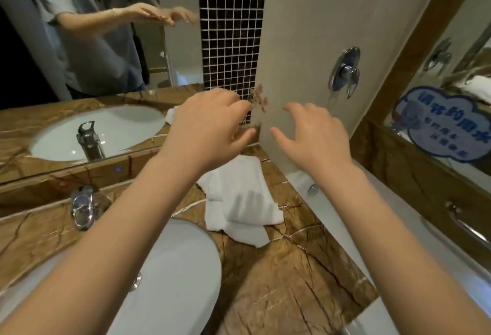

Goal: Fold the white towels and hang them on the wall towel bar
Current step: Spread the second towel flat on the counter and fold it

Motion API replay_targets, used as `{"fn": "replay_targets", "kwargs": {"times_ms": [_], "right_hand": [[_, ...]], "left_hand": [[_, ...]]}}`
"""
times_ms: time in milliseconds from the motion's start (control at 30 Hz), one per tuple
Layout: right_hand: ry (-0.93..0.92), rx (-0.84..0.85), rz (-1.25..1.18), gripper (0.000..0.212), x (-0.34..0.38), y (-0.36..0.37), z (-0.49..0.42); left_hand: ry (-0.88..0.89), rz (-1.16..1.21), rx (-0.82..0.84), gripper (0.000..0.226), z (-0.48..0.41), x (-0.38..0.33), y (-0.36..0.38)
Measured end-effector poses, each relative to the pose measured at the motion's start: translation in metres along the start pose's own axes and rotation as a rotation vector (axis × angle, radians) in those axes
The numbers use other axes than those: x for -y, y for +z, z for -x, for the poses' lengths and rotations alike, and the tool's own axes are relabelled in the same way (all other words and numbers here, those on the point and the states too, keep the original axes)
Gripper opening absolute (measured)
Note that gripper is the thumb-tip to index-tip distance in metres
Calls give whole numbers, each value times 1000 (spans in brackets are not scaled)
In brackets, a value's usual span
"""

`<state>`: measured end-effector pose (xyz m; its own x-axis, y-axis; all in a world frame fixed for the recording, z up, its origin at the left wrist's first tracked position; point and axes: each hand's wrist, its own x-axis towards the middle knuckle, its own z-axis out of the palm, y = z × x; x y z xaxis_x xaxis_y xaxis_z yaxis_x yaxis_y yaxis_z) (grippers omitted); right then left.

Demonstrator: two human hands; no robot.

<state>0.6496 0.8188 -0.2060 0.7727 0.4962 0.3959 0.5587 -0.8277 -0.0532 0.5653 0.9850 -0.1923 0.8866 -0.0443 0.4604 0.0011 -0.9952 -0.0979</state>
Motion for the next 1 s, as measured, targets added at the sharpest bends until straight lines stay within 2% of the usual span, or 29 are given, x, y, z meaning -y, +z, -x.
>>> {"fn": "replay_targets", "kwargs": {"times_ms": [367, 633, 767, 867, 1000], "right_hand": [[-30, 98, -24, 49, -11, 149, 8], [-41, 261, -88, 50, -15, 239, 28], [-62, 307, -104, 49, -13, 264, 35], [-64, 346, -150, 56, -10, 277, 39], [-51, 365, -199, 61, -2, 284, 45]], "left_hand": [[-56, -12, 183, 46, 33, 13, 142], [-93, 56, 293, 51, 54, 11, 235], [-78, 50, 368, 65, 64, 12, 265], [-88, 92, 393, 72, 71, 13, 275], [-141, 118, 398, 61, 70, 10, 277]]}}
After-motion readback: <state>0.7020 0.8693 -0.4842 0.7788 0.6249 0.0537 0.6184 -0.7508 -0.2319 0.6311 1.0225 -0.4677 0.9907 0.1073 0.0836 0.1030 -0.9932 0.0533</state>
